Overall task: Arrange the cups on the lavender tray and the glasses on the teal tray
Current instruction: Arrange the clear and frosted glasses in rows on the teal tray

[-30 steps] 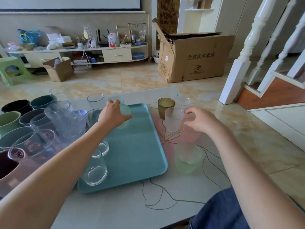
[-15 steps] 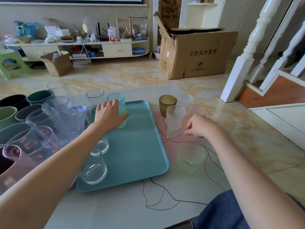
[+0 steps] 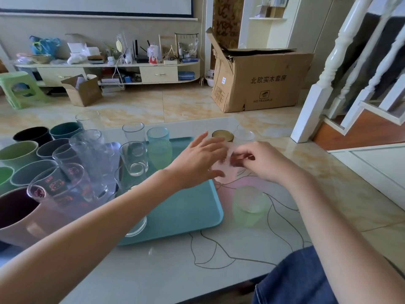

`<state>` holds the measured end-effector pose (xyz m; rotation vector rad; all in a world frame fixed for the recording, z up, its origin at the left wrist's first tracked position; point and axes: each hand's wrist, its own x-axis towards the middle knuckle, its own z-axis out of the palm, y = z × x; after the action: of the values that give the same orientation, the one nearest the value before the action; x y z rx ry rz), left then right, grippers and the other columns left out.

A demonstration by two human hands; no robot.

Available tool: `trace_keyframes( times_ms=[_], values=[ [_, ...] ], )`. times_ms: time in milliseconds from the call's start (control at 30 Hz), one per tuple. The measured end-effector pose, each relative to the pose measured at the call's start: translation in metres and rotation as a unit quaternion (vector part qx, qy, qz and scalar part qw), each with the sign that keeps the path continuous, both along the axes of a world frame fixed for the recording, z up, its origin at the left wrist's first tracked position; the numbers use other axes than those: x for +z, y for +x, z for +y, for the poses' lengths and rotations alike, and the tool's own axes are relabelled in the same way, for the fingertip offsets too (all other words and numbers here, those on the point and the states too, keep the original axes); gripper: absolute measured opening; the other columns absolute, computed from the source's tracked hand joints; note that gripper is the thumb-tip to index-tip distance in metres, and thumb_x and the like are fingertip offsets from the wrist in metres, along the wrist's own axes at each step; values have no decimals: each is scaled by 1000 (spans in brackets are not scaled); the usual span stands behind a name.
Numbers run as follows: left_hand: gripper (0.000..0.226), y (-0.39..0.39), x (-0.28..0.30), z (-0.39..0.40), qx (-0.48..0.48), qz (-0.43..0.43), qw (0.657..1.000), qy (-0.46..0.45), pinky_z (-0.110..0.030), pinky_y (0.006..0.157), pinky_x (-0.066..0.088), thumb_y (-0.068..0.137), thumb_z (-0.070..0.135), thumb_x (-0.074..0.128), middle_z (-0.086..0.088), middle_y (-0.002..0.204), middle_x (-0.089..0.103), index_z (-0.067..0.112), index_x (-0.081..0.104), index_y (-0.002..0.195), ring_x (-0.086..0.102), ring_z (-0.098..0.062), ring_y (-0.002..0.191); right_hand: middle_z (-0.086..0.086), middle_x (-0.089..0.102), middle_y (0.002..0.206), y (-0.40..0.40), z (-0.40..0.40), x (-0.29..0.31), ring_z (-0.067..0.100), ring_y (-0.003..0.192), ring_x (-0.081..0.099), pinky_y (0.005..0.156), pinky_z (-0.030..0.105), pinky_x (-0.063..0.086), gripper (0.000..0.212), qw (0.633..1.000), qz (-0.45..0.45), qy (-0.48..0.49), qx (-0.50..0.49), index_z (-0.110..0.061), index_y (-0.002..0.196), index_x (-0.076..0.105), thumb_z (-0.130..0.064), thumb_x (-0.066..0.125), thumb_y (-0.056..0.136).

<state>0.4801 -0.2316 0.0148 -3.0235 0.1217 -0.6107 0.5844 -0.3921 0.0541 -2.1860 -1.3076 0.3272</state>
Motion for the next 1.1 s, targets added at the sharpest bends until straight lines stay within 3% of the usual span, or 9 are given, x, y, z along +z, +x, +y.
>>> trace_keyframes(
  times_ms=[167,267,400,500,567,700,867,1000,1100],
  values=[
    [26,-28,-4,14,87,70,994,-4,-29,115,13,87,40,57,0,103,65,18,55,101,54,-18,111,-10,47,132,0,-2,-5,14,100,61,84,32,51,51,999,39,-5,17,-41,127,45,-25,68,84],
    [23,-45,-10,33,138,77,987,-29,-23,94,28,89,37,55,-2,99,63,16,56,98,52,-22,106,-8,39,142,5,-11,-9,20,102,63,92,39,51,76,993,23,-112,7,-53,137,23,-43,71,78],
    [22,-55,-18,50,177,104,978,-25,-24,88,30,92,37,51,-1,101,63,17,55,98,51,-21,107,0,34,150,1,-19,-15,10,103,54,83,21,40,87,968,44,-242,43,-43,147,12,-45,68,80],
    [18,-58,-25,55,201,128,971,-9,-24,89,30,93,37,49,-1,101,64,20,54,95,52,-21,107,-1,26,156,-2,-22,-21,17,138,35,103,29,32,92,955,18,-290,58,-41,148,9,-48,69,79],
    [12,-60,-29,57,218,138,966,5,-23,89,27,94,35,48,-1,99,65,25,47,87,53,-20,106,-3,23,157,-4,-23,-25,17,142,29,108,31,31,94,949,5,-310,60,-41,148,9,-47,70,77],
    [16,-62,-33,63,252,146,956,-36,-27,91,33,92,35,51,1,94,67,28,44,79,52,-23,104,-8,25,155,-7,-22,-29,16,101,55,67,25,50,86,939,2,-340,57,-45,145,17,-44,70,78],
    [9,-63,-33,66,245,156,956,-33,-25,90,34,87,35,54,4,97,64,30,52,81,51,-20,104,0,39,142,-12,-16,-27,18,99,57,78,33,58,68,942,17,-333,35,-40,135,34,-36,70,78],
    [26,-63,-29,62,238,136,961,-27,-29,93,34,85,46,54,3,103,64,24,57,99,51,-22,108,6,54,123,-13,-12,-24,13,61,50,62,29,50,52,959,27,-281,32,-33,122,40,-29,67,78],
    [36,-65,-22,48,206,76,975,-14,-30,99,32,88,41,53,3,120,59,22,51,118,48,-21,118,6,53,121,-13,-9,-15,16,70,52,68,30,47,48,977,16,-210,24,-34,118,42,-30,67,77]
  ],
)
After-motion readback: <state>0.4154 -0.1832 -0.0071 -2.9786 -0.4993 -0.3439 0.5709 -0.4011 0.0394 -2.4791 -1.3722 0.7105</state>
